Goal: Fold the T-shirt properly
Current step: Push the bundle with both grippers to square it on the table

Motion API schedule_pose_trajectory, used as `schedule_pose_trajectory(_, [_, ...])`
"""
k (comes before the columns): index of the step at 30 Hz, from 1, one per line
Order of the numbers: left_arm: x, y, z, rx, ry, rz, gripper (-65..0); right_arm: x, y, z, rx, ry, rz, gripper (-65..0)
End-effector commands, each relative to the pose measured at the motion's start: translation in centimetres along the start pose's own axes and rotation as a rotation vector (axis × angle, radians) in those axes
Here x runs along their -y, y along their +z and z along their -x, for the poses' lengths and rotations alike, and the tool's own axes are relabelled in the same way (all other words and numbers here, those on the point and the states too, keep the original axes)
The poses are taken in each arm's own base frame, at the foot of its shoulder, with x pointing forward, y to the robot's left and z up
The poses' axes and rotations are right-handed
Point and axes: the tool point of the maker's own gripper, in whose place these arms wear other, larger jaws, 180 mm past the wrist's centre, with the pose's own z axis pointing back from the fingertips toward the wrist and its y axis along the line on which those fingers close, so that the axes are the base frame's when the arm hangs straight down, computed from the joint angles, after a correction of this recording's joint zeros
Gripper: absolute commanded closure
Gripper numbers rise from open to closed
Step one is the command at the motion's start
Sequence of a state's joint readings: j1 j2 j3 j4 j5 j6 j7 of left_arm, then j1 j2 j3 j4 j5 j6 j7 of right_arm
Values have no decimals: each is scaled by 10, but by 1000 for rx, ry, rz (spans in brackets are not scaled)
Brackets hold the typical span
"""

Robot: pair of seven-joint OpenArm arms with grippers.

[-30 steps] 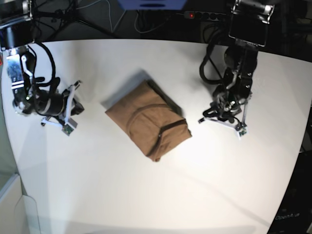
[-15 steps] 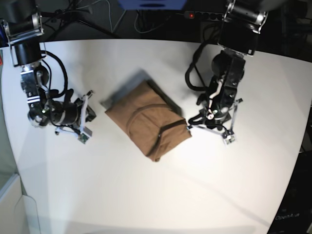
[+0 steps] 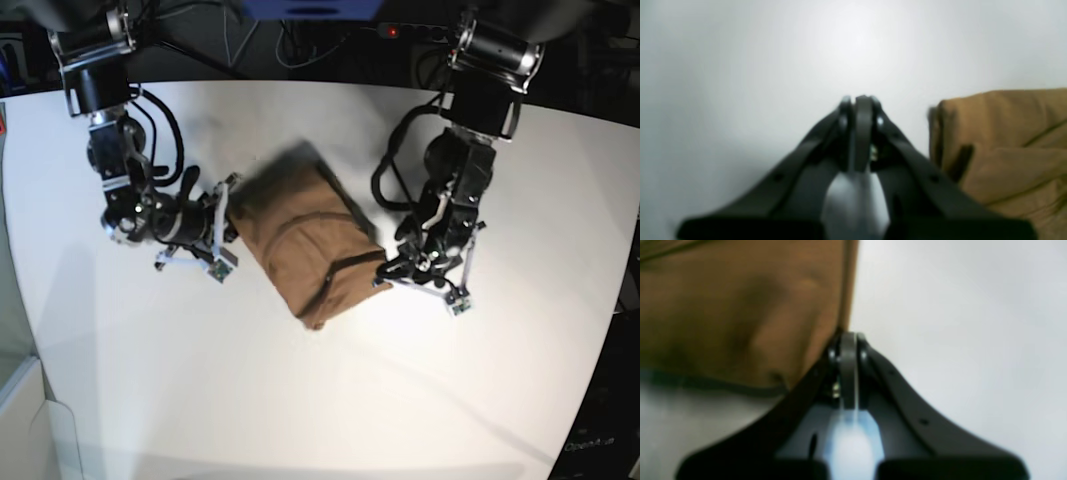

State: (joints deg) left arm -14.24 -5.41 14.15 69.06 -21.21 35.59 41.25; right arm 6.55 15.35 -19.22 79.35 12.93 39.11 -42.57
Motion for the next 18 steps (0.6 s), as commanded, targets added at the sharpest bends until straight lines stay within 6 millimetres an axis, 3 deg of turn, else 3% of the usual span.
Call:
schedule_pose_trajectory(1, [9, 1, 10, -65, 19, 30, -23, -6, 2, 0, -22, 30, -7, 0])
schedule_pose_trajectory(7, [44, 9, 1, -35, -37, 88, -23, -35, 12, -11, 5, 61, -19, 0])
schedule_pose_trajectory(10, [57, 12, 6, -44, -39, 111, -23, -48, 14, -12, 20, 61, -32, 0])
schedule_pose_trajectory(18, [54, 12, -3, -27, -36, 106, -23, -61, 11, -7, 6, 43, -55, 0])
